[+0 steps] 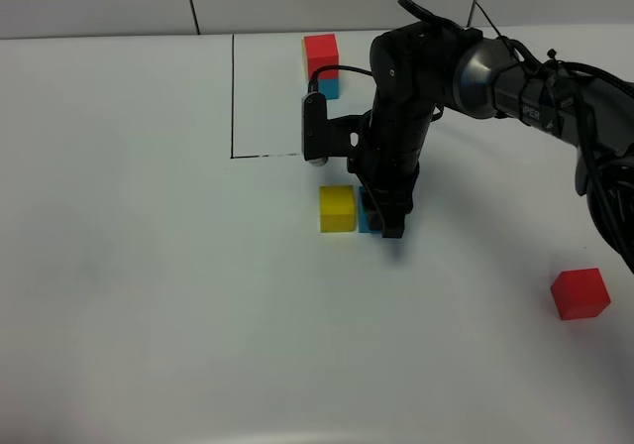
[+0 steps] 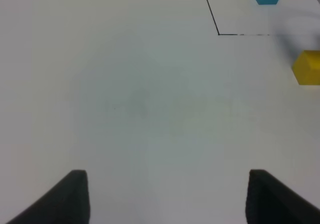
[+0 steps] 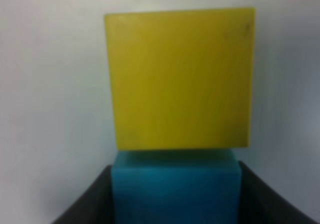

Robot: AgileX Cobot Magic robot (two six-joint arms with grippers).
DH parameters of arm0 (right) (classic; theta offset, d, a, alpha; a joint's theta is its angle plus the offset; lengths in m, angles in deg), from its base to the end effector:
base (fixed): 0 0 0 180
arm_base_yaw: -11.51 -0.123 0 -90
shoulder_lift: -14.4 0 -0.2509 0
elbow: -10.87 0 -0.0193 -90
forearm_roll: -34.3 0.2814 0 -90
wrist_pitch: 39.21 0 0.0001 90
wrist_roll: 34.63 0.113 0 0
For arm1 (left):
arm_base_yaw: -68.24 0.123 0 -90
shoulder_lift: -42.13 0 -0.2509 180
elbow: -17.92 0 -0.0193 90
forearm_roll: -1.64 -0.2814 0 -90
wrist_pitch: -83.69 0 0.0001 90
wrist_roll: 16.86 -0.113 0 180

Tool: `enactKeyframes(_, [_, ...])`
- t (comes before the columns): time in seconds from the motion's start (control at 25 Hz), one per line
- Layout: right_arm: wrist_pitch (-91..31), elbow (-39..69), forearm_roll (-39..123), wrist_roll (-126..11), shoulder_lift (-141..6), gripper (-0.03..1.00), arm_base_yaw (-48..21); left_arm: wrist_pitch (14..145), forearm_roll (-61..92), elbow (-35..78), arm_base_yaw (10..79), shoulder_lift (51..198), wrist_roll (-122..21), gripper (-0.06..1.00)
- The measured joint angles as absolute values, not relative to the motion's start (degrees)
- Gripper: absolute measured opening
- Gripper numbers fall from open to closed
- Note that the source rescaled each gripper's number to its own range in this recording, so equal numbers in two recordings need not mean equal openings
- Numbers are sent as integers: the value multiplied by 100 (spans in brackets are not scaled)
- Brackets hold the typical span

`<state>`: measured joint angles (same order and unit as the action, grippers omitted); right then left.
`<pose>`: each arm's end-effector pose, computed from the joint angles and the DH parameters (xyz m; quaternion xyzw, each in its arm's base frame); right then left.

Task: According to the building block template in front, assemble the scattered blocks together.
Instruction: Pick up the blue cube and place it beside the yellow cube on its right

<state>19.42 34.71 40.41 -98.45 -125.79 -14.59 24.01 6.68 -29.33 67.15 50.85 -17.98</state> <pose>0.4117 0.2131 0.0639 -0.6867 0.7241 0.0300 0.0565 0.0758 -0.0100 0.2858 0.0177 0.8454 -0.0438 0.5320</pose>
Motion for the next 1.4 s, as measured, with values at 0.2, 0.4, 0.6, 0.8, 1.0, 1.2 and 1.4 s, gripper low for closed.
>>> enactKeyframes(0.2, [1942, 3478, 4058, -9842, -12585, 1, -1459, 2401, 668, -2933, 6715, 5085, -1798, 42])
enactKeyframes(0.4, [1869, 3478, 4058, -9838, -12589, 1, -1520, 2401, 668, -2933, 6715, 5085, -1798, 42])
enactKeyframes(0.6, [1870, 3478, 4063, -9838, -12589, 1, -1522, 2401, 668, -2933, 6715, 5085, -1798, 42])
enactKeyframes(0.8, [1870, 3478, 4063, -9838, -12589, 1, -1522, 2401, 668, -2933, 6715, 5085, -1798, 42])
enactKeyframes(1.0, [1880, 3478, 4063, -9845, -12589, 1, -1522, 2401, 668, -2933, 6715, 5085, -1798, 42])
enactKeyframes(1.2, [1891, 3485, 4063, -9856, -12589, 1, -1522, 2401, 668, -2933, 6715, 5085, -1798, 42])
enactKeyframes(1.4, [1906, 3507, 4063, -9934, -12603, 1, -1522, 2401, 668, -2933, 6715, 5085, -1792, 42])
